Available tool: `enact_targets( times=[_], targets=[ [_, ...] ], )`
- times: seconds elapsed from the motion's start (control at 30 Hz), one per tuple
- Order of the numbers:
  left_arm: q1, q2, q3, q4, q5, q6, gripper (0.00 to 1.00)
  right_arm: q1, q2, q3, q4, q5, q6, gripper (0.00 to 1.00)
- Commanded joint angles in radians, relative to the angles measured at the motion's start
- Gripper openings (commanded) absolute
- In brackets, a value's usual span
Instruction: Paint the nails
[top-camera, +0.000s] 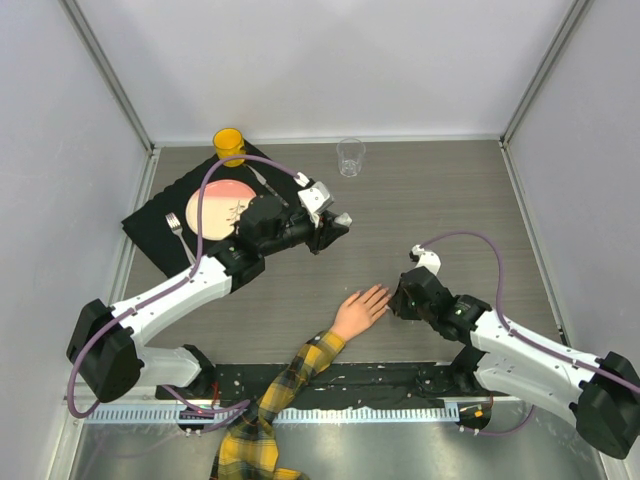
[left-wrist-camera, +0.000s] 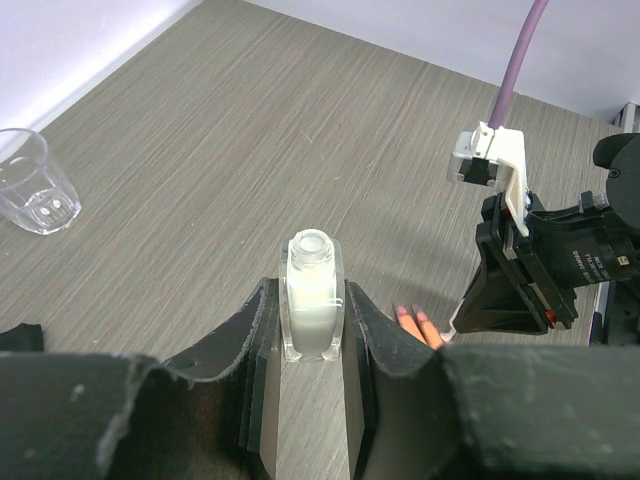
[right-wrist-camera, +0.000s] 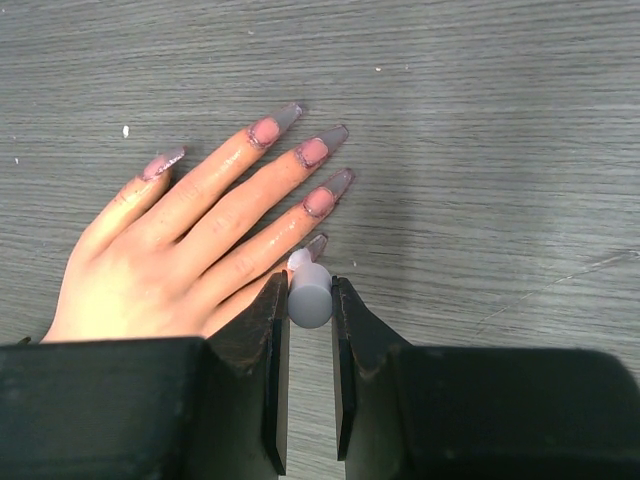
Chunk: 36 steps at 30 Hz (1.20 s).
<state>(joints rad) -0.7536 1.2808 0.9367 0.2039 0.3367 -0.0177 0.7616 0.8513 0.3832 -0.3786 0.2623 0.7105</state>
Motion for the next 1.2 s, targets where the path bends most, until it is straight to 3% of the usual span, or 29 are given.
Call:
enact_targets(
  times=[0.0, 1.17],
  targets=[
    [-0.003, -0.009, 0.044, 0.026, 0.015, 0.013, 0.0, -0.002, -0.003, 0.033, 0.006, 0.012, 0.012, 0.01],
    [0.002, -0.006, 0.045, 0.023, 0.019, 0.013, 0.0, -0.03, 0.031, 0.051, 0.073, 0.051, -0.055, 0.01]
  ],
)
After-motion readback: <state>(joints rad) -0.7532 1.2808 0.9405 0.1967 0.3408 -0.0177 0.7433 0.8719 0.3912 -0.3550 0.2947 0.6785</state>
